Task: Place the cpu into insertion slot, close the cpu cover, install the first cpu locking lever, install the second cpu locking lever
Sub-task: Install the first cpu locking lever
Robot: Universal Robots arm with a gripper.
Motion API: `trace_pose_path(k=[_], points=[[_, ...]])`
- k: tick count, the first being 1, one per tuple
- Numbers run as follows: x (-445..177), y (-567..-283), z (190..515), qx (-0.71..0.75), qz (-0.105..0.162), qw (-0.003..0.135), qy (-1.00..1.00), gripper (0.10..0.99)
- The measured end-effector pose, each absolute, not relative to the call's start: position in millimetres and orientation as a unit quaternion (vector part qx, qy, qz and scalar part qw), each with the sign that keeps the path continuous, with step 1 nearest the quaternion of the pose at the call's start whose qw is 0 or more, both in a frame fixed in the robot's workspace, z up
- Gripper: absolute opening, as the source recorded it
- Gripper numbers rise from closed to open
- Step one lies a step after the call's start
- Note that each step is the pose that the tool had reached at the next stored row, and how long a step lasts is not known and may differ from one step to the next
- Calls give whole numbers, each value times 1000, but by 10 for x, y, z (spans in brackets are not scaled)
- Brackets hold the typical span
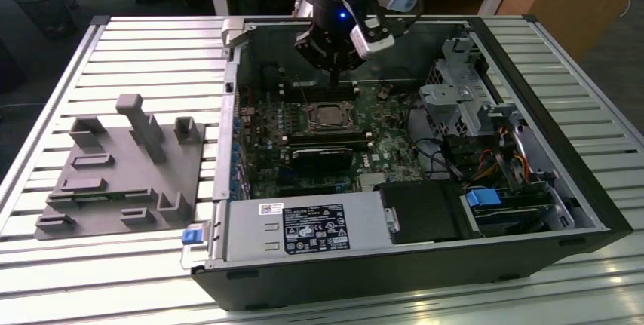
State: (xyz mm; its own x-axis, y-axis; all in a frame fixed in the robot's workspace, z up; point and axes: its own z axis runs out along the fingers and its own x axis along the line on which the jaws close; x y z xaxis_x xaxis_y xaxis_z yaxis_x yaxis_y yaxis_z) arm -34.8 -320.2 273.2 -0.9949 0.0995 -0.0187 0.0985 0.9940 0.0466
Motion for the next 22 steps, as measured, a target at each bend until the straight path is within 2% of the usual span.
trace_pose_path(k=[22], points=[[-350,-3204,2732,-18,24,9,1000,106]])
